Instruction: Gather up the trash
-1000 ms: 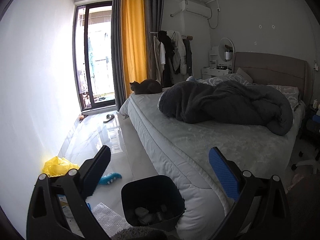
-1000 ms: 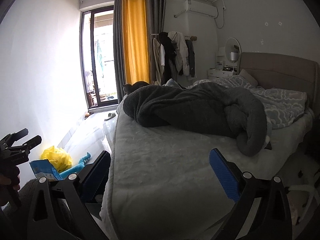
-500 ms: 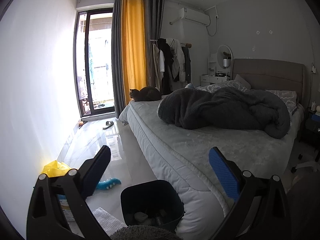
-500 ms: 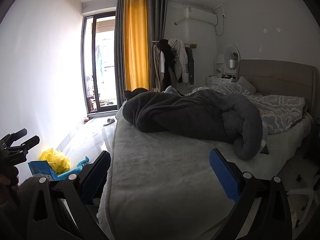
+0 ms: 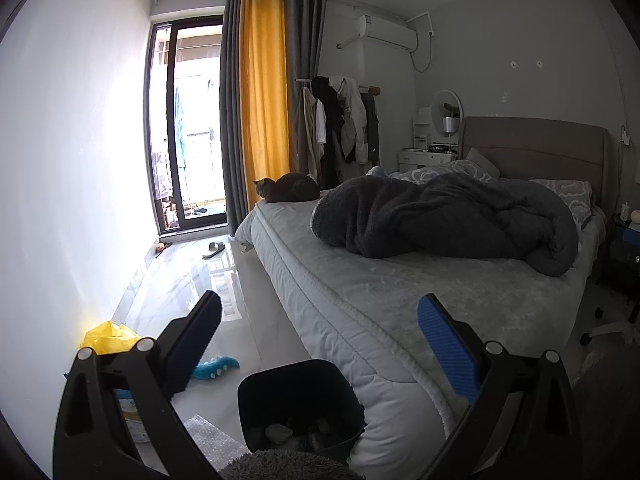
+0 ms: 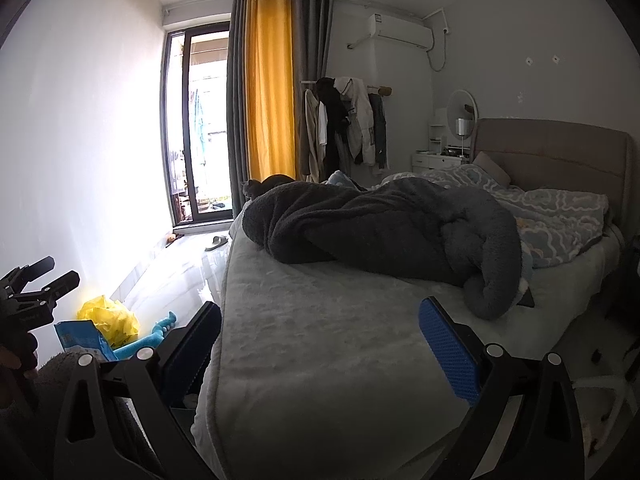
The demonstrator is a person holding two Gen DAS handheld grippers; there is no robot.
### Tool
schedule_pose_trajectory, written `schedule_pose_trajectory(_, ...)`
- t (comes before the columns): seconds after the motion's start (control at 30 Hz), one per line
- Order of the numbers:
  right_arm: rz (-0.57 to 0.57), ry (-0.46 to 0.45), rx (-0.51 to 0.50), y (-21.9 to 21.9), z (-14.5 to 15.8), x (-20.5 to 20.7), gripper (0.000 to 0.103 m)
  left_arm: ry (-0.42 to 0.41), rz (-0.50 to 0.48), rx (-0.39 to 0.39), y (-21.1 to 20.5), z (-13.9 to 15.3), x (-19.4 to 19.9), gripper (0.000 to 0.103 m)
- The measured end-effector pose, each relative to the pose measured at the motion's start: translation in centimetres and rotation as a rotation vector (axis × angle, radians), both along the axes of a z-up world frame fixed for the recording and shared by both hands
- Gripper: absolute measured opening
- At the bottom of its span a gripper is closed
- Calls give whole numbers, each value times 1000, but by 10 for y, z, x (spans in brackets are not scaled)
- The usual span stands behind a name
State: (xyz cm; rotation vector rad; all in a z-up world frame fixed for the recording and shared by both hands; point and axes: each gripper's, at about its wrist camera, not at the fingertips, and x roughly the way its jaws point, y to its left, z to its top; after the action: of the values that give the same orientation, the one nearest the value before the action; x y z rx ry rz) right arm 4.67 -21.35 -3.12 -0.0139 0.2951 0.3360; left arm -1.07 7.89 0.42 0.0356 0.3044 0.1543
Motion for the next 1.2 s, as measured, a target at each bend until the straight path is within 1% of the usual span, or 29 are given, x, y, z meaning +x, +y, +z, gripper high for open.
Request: schedule_pose_trajectory(1.2,-8,0,4,-2,0,-5,100,5,-2,-4,-2,-3,1,100)
